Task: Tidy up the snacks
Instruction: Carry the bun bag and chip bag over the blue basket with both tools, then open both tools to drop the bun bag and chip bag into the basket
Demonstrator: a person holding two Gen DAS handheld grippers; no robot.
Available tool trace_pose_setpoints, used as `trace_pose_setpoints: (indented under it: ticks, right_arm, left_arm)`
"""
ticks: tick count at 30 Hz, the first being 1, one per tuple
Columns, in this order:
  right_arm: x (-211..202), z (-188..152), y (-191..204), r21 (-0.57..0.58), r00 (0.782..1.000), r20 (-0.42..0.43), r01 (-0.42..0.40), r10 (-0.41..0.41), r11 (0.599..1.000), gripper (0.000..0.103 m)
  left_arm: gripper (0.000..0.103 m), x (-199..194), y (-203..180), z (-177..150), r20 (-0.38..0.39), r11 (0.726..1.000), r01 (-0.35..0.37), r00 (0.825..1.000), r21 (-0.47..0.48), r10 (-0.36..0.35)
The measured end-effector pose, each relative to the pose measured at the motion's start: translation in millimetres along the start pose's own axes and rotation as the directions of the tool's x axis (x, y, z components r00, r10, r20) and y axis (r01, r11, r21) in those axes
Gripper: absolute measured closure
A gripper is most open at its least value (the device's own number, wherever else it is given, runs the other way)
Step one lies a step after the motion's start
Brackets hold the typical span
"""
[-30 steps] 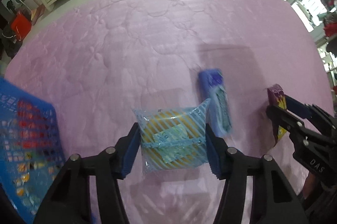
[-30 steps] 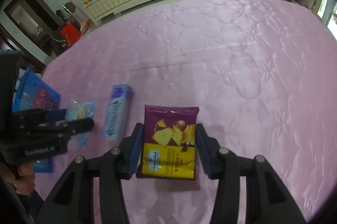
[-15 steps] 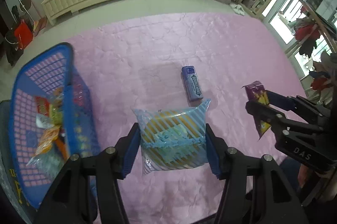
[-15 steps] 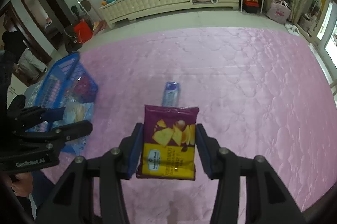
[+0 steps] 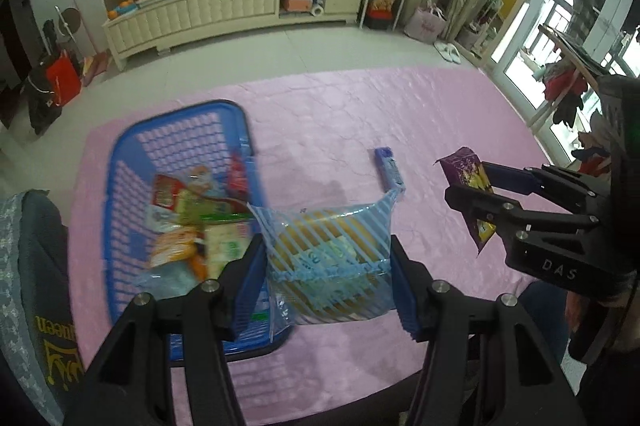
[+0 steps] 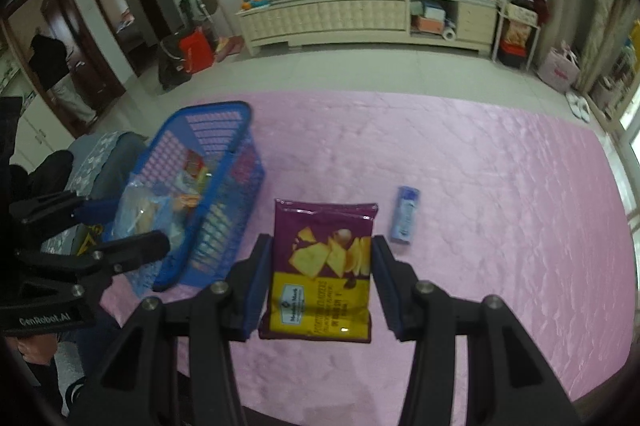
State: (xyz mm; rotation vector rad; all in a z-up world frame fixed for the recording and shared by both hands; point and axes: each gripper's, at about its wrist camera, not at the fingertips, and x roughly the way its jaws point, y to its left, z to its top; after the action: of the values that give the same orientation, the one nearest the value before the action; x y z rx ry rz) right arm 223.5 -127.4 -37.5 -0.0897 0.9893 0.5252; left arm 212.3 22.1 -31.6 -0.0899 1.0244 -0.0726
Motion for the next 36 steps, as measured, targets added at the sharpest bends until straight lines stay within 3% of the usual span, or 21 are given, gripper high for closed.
trace_pose_setpoints:
  ticks: [9, 18, 29, 31, 33, 34, 36]
  right_arm:
    - [26, 27, 67, -0.075, 0.998, -0.015, -0.055, 0.054, 0.996, 0.05]
    - [68, 37, 125, -0.162, 0.994, -0.091, -0.08, 0.066, 0.983, 0.05]
    - [113, 38, 148, -0.189, 0.985, -0.173, -0.059, 0.026, 0.98, 0.049]
    - [114, 38, 150, -0.193, 0.985, -0.173, -0.049, 0.015, 0.98, 0.045]
    - [112, 39, 151, -0.216, 0.989, -0.146, -0.009, -0.023, 0.976, 0.018]
    - [110, 38, 151, -0.229, 0.991, -0.127, 0.015, -0.046, 0.973, 0.012]
    - [104, 37, 150, -0.242, 0.992, -0.111, 0.026, -0.054, 0.97, 0.008]
  left_arm:
    - [0.048, -26, 62, -6, 0.031, 0.997, -0.043, 0.999, -0.059, 0.044]
    - [0.048, -15, 126, -16, 0.011, 0.987, -0.054, 0.998, -0.151, 0.057]
    - [0.048, 4, 163, -21, -0.003, 0.983, -0.036, 0.999, -0.182, 0.036]
    - [0.048, 5, 165, -22, -0.006, 0.983, -0.037, 0.999, -0.182, 0.036]
    - [0.048, 6, 166, -22, -0.007, 0.982, -0.036, 0.999, -0.187, 0.036]
    - [0.048, 6, 166, -22, -0.008, 0.981, -0.037, 0.999, -0.189, 0.036]
    - [0.048, 5, 165, -22, -0.009, 0.982, -0.039, 0.999, -0.187, 0.038]
